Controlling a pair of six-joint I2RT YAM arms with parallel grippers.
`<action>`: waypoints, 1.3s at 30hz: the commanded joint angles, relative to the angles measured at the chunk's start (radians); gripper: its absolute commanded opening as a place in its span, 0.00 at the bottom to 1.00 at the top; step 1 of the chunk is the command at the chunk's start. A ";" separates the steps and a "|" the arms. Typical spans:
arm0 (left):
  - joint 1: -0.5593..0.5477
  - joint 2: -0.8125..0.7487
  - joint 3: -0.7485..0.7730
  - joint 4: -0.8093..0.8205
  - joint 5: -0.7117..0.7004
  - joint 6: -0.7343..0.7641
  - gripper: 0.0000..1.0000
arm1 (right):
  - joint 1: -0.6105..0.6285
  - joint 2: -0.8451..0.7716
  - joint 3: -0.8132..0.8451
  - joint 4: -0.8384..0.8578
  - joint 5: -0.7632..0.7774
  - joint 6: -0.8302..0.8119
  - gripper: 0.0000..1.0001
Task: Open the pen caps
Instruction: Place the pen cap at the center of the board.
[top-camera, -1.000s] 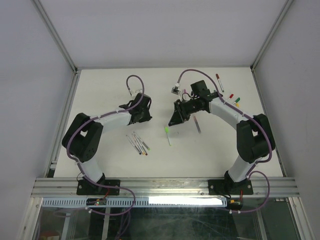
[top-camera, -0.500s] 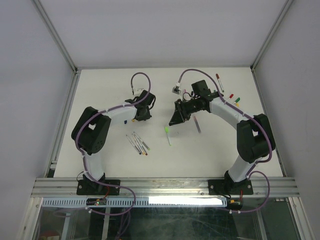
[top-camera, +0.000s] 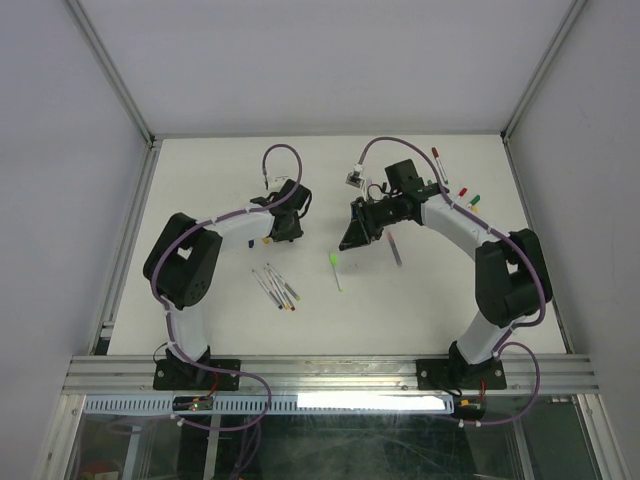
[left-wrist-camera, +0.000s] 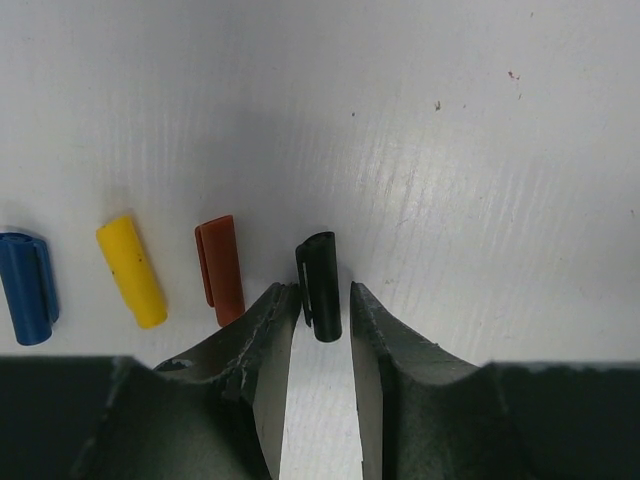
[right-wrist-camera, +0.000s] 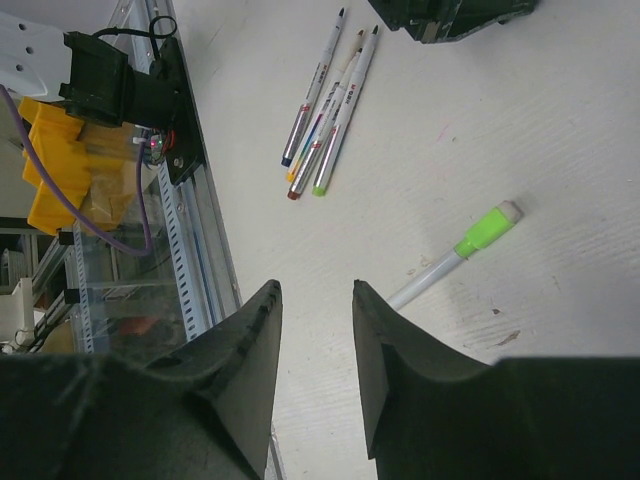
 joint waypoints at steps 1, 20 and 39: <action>-0.006 -0.083 0.030 -0.006 0.023 0.015 0.30 | -0.007 -0.059 -0.001 0.018 -0.029 -0.023 0.37; -0.006 -0.598 -0.295 0.225 0.145 0.050 0.38 | -0.019 -0.171 -0.029 0.015 0.021 -0.105 0.37; -0.003 -0.998 -0.773 0.766 0.351 -0.053 0.99 | -0.162 -0.346 -0.273 0.330 -0.253 0.064 0.71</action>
